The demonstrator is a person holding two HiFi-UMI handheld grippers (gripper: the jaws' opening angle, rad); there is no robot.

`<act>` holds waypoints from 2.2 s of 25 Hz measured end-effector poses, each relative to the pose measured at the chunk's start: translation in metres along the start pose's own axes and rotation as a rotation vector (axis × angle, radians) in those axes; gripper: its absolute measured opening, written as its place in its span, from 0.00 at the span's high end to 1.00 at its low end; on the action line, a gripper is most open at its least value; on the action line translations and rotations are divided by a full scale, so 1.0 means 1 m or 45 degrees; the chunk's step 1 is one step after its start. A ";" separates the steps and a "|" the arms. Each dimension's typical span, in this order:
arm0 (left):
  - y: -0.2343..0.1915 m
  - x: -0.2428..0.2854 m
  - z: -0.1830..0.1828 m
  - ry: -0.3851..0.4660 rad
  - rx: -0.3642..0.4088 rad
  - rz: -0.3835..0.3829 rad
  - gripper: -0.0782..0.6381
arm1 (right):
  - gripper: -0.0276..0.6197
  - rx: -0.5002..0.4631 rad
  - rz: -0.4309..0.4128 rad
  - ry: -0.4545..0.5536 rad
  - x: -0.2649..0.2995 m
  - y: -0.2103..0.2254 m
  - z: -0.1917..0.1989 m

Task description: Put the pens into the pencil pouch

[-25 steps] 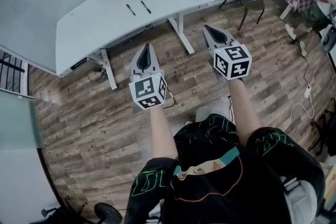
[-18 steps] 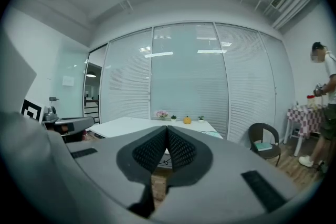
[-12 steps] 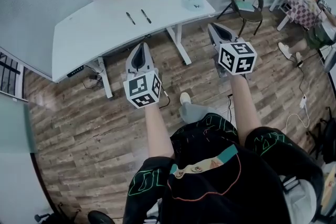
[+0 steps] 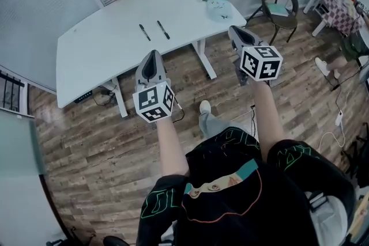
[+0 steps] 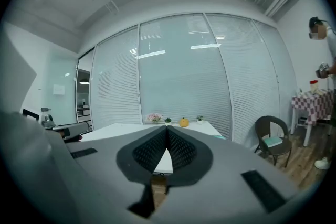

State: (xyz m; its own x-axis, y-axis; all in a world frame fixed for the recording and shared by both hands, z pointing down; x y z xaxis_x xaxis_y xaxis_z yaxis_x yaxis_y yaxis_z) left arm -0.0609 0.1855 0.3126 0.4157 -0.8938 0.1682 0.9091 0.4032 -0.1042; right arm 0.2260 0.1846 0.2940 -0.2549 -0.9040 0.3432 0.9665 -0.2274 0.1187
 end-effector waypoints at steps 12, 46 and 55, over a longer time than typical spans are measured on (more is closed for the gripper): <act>-0.022 0.188 0.013 -0.155 -0.105 0.110 0.89 | 0.95 0.093 0.103 -0.162 0.156 0.114 -0.023; -0.034 0.400 0.036 -0.410 -0.168 0.451 0.89 | 0.65 0.289 0.196 -0.943 0.365 0.247 0.016; -0.043 0.409 0.036 -0.412 -0.187 0.436 0.89 | 0.47 0.376 0.283 -1.171 0.415 0.274 0.039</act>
State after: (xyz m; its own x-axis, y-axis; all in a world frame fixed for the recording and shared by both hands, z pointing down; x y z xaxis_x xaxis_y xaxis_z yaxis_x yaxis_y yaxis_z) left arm 0.0710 -0.1908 0.4210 0.6975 -0.5990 0.3933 0.7156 0.6103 -0.3397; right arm 0.3843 -0.2392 0.5052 -0.1128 -0.2539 0.9606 0.9809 0.1256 0.1483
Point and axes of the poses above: the fingertips, and each gripper's own axes: x forward along the fingers, y to its right, z out of its underside, the point moved 5 cm from there along -x, backward along the fingers, and after that the axes turned 13 degrees about -y, right-handed, at the moved point
